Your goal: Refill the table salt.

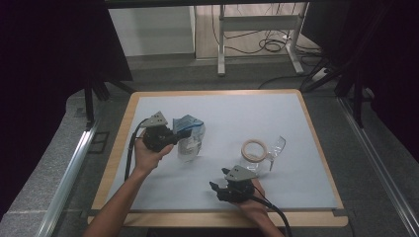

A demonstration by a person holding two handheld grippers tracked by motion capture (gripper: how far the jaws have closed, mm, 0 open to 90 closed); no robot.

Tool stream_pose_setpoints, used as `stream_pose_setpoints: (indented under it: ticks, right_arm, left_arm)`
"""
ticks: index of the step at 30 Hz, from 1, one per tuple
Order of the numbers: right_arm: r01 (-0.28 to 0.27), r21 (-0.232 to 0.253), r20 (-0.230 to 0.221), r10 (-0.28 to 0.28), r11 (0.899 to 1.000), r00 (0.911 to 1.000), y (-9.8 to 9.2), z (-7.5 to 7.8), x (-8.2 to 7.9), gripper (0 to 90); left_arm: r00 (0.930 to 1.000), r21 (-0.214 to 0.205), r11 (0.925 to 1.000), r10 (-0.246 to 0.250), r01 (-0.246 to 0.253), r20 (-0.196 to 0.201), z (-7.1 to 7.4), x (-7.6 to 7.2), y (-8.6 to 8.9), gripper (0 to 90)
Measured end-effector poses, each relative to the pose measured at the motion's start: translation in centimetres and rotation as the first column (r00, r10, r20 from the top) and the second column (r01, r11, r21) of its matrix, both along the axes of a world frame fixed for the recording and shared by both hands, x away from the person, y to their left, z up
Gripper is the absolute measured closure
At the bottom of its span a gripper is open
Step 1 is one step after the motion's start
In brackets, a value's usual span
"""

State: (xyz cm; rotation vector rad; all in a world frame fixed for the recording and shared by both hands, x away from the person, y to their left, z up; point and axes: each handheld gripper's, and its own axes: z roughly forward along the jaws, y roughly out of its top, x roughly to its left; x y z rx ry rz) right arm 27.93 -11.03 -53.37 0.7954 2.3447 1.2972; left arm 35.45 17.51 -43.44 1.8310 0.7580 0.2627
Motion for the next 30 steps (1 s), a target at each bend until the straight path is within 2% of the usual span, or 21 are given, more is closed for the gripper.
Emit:
stream_pose_setpoints:
  ticks: [12,20,26,30]
  right_arm:
    - [0.014,-0.003,0.0,-0.014,1.0,0.9999,0.3,0.0,0.3,35.2]
    - [0.031,-0.01,0.003,-0.031,0.999,0.9995,1.2,0.2,0.6,35.2]
    - [0.053,-0.037,0.012,-0.052,0.998,0.9986,2.1,0.2,1.2,35.2]
    - [0.056,-0.034,0.01,-0.056,0.998,0.9984,2.4,0.3,1.5,35.2]
  left_arm:
    - [0.9998,0.002,0.9998,-0.018,0.018,-0.004,-0.1,-0.4,-0.7,90.0]
    - [0.9994,-0.009,0.9994,-0.034,0.034,-0.003,0.3,-0.9,-1.2,90.0]
    - [0.9988,-0.013,0.9987,-0.049,0.049,0.0,0.8,-1.4,-1.6,90.0]
    - [0.9986,-0.014,0.9985,-0.054,0.054,0.002,0.9,-1.5,-1.7,90.0]
